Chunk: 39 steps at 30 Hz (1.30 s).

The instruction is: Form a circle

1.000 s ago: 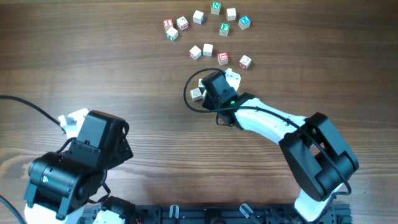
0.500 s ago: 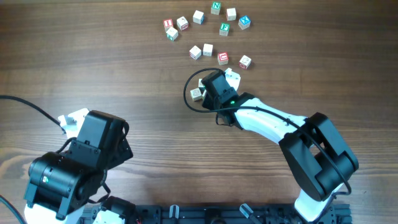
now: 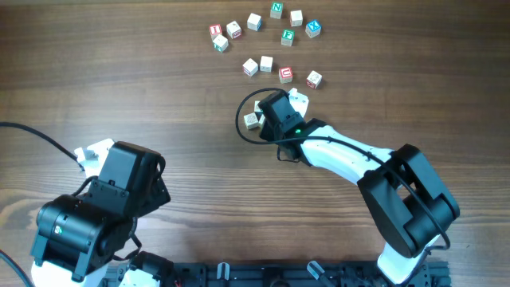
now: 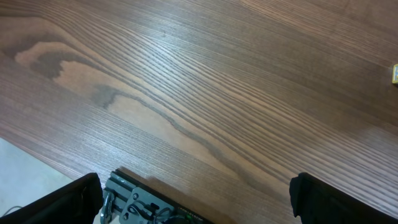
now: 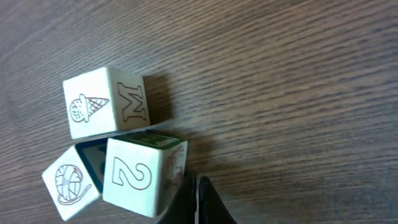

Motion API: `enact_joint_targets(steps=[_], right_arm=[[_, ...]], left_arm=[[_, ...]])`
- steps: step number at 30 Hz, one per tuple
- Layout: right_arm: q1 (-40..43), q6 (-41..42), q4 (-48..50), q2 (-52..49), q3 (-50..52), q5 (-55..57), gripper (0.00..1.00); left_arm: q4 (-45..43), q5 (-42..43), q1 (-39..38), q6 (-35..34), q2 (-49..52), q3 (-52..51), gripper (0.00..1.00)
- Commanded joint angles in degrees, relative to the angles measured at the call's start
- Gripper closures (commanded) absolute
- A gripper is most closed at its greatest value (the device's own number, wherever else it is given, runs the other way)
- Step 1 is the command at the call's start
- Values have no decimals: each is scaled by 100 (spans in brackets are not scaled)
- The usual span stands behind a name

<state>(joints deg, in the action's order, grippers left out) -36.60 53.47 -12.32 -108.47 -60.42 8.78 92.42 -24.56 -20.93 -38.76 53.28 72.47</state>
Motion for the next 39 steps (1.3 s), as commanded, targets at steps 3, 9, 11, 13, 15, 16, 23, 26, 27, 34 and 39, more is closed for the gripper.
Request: enact_joint_targets(steps=[3,9,11,13,15,16,23,26,27,34,39], right_arm=[[-35,-28,-188,17,4,24,95],[-162,-63,-509,531,4,525,96],[-334,-98,-459,754,-2,866,96],[-468,-157,-284,885,-11,1187,95],[-496,-446,144,903,-11,1222,95],[-487,-466,319,874,-9,1224,96],[-109,-706,1384,334,-13,710,95],[24,-719,1394,214,-111,573,96],[70,-706,1401,199,-118,540,95],[439,-732,1497,122,-118,332,95],[643,-844,1714,-352,-302,-210,95]], left_arm=[[-2,7,33,-94,-13,-15,0],[-2,7,33,-94,-13,-15,0],[-2,7,33,-94,-13,-15,0],[-2,7,33,-94,-13,-15,0],[-2,7,33,-94,-13,-15,0],[-2,7,33,-94,-13,-15,0],[-2,7,33,-94,-13,-15,0],[-2,7,33,-94,-13,-15,0],[-2,7,33,-94,-13,-15,0],[-2,7,33,-94,-13,-15,0],[-2,7,33,-94,-13,-15,0]])
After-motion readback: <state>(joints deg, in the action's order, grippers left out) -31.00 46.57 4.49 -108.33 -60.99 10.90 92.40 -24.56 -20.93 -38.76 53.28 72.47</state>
